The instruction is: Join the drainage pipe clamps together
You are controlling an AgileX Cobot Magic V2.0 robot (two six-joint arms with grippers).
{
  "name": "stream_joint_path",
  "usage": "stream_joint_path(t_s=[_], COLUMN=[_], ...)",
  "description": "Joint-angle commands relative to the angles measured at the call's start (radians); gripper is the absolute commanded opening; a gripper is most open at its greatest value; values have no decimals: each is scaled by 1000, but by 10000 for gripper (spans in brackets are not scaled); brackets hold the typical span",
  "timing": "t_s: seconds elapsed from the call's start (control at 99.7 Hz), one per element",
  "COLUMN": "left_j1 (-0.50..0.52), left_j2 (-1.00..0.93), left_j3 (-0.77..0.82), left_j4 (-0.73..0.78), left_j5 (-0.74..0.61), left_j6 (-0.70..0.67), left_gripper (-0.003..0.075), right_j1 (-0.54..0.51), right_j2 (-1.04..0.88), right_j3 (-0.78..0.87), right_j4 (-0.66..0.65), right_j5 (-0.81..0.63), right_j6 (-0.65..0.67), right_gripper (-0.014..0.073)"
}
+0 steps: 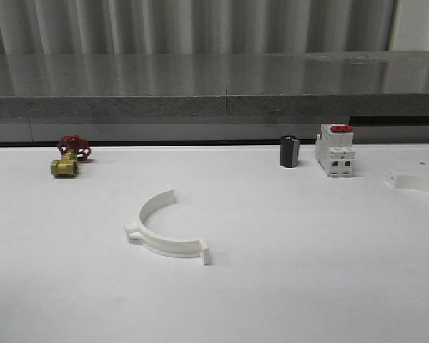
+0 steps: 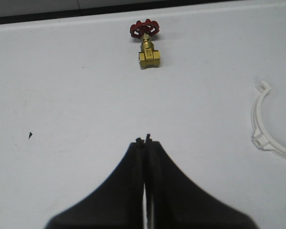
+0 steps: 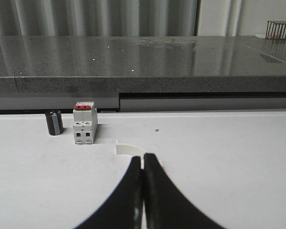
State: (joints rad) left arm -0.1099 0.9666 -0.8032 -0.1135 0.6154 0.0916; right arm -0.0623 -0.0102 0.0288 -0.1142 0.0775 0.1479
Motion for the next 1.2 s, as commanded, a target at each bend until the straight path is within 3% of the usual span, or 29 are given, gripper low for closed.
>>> stream_joint_path(t_s=[0.0, 0.421, 0.783, 1.003, 1.194], left_j1=[5, 5, 5, 5, 5], left_j2=[-109, -521, -634, -634, -634], left_j3=[36, 216, 264, 264, 264], left_j4=[-20, -55, -55, -55, -55], left_j5=[-89, -92, -55, -55, -55], left_j6=[-1, -1, -1, -1, -1], left_gripper=[-20, -20, -20, -20, -20], right_j1=[-5, -5, -5, 1, 1], right_j2=[-21, -21, -21, 62, 324], right_j3=[-16, -16, -27, -215, -429], right_j4=[-12, -12, -11, -12, -11], right_j5=[-87, -95, -180, 98, 332], right_j6=[-7, -7, -7, -7, -7], right_gripper=[-67, -67, -67, -67, -67])
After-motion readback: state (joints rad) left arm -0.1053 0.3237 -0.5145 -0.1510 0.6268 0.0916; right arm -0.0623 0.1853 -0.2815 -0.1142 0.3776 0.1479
